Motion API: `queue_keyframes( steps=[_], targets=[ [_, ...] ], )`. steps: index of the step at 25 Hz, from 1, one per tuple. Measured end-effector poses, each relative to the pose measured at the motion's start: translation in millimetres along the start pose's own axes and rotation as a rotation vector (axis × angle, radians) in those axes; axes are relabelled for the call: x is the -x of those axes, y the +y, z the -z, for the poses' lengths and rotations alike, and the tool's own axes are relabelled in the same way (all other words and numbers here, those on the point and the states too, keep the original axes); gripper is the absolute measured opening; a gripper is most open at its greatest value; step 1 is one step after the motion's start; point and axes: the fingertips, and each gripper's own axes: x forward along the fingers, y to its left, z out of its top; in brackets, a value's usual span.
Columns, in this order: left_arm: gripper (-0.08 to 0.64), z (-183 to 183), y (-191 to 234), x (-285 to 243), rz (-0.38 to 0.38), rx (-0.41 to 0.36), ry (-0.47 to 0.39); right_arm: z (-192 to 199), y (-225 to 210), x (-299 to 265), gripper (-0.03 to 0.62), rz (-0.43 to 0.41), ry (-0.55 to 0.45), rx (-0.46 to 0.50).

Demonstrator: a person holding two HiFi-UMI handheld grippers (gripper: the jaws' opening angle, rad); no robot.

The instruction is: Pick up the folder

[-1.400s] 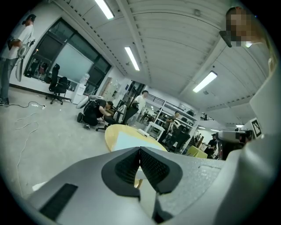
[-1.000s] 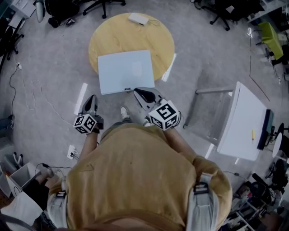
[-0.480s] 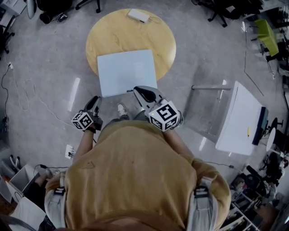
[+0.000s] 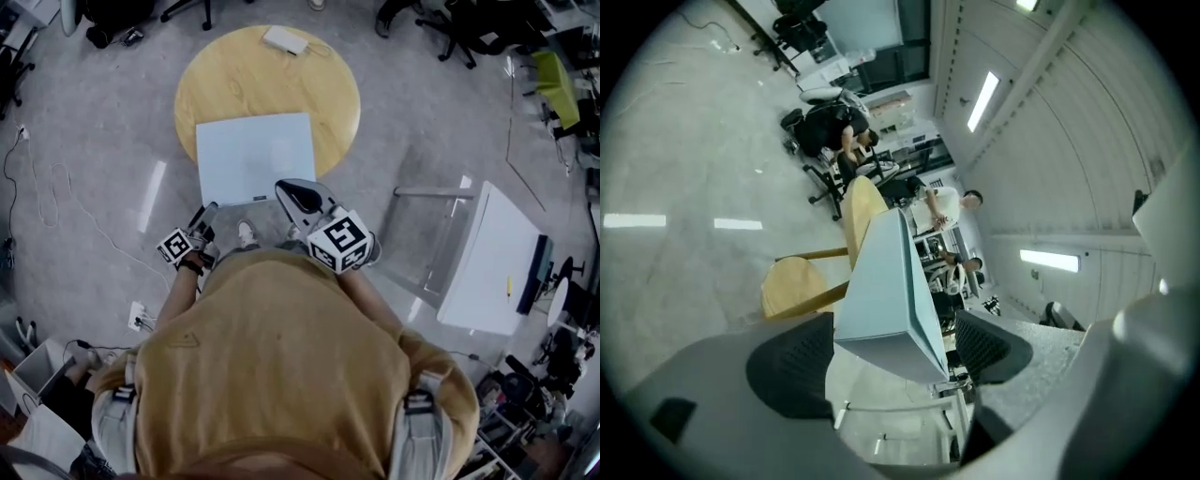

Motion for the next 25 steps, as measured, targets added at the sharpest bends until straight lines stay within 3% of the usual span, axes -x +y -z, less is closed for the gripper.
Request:
queue_keyframes(
  steps=[3, 5, 9, 18, 20, 25],
  targets=[
    [0.397, -4.0, -11.4, -20.3, 0.110, 0.118, -0.085, 1.6, -7.3, 8.2, 0.000, 0.007, 0.016, 0.007],
    [0.397, -7.8, -4.4, -24.9, 0.100, 0.115, -0.099, 3.1, -11.3, 11.7, 0.000, 0.014, 0.028, 0.008],
    [0.418, -3.2, 27.0, -28.1, -0.029, 0.089, -0.062, 3.9, -18.7, 16.7, 0.000, 0.033, 0.039, 0.002],
    [0.419, -13.9, 8.2, -65.6, 0.126, 0.170, -0.088, 16.9, -28.7, 25.5, 0.000, 0.073, 0.066, -0.021],
    [0.359, -16.8, 0.6, -69.5, 0.149, 0.154, -0.081, 18.0, -29.0, 27.0, 0.000, 0.077, 0.069, -0.021],
    [0.312, -23.3, -15.4, -68.3, 0.171, 0.169, -0.087, 15.7, -30.6, 26.8, 0.000, 0.075, 0.055, -0.016]
  ],
)
